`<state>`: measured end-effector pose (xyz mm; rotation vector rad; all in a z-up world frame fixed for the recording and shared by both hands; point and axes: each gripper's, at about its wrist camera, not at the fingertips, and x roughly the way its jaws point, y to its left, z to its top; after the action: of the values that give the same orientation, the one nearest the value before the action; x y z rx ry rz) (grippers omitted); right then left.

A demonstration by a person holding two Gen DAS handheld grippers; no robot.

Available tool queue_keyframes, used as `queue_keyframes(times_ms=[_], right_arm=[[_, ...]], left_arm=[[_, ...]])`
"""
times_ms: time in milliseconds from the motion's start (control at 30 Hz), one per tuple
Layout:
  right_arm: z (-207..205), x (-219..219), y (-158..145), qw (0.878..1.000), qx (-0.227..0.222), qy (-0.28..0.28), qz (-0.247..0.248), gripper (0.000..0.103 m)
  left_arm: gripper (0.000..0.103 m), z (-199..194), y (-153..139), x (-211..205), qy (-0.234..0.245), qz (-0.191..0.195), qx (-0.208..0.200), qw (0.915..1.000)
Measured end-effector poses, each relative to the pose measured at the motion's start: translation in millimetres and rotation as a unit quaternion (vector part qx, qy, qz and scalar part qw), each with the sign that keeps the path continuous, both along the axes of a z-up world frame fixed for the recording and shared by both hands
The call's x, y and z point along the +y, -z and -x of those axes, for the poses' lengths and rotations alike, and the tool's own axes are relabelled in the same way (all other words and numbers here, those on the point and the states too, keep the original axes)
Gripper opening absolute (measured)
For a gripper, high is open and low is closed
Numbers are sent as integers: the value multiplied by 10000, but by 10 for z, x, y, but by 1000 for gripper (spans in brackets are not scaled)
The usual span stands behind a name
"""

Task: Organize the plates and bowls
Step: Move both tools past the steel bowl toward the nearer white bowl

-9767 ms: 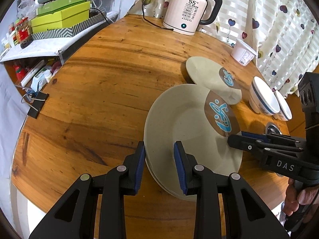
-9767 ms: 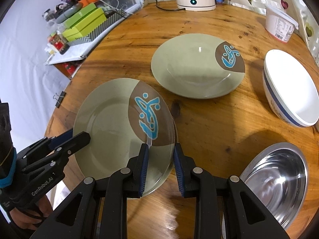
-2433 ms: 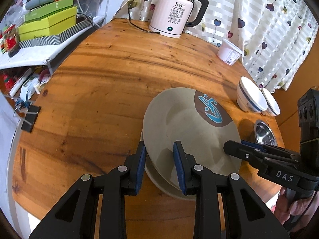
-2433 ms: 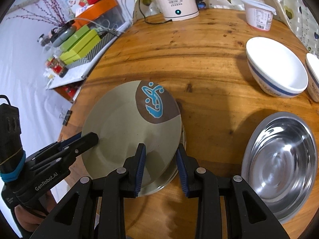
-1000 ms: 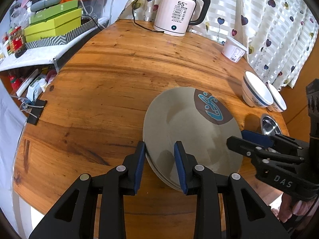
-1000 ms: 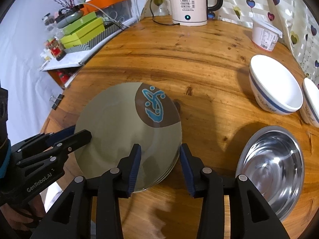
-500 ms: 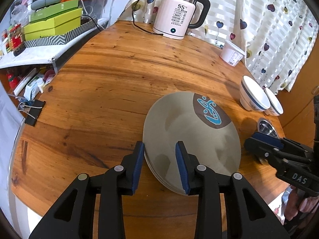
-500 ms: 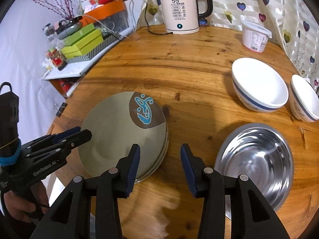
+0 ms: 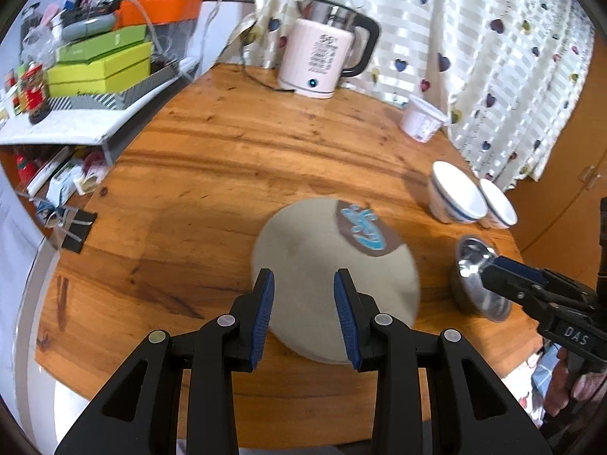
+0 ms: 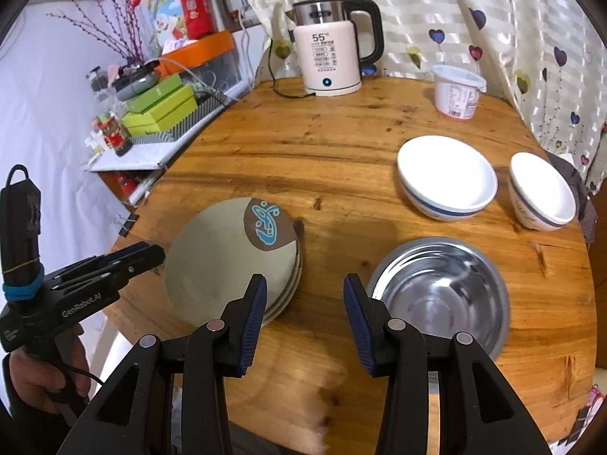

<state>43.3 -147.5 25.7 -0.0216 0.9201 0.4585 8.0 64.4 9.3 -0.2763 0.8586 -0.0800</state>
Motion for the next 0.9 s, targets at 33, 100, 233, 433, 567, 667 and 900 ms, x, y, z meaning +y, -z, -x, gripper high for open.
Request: queue_keyframes(times_ms=[33, 100, 233, 433, 567, 667, 900], right_arm=[[13, -23, -14, 10000, -18, 27, 3, 42], [32, -94, -38, 9999, -43, 94, -12, 42], [55, -211, -59, 9997, -72, 214, -31, 42], [38, -327, -70, 9995, -67, 290, -77, 42], [1, -385, -80, 9994, -83, 318, -85, 42], [-29, -436, -82, 9993, -95, 362, -94, 42], [-113, -528, -99, 9989, -87, 443, -135, 42]], left_arm=[[34, 1, -26, -41, 60, 2, -33, 10000], [34, -7, -64, -118, 172, 10, -67, 9998], [34, -50, -91, -264, 362, 4, -47, 9993], [34, -117, -137, -392, 487, -8, -40, 9988], [34, -178, -149, -470, 559, 8, -16, 9984], [34, -224, -151, -525, 630, 14, 16, 9980], [34, -348, -203, -611, 747, 30, 3, 9972]])
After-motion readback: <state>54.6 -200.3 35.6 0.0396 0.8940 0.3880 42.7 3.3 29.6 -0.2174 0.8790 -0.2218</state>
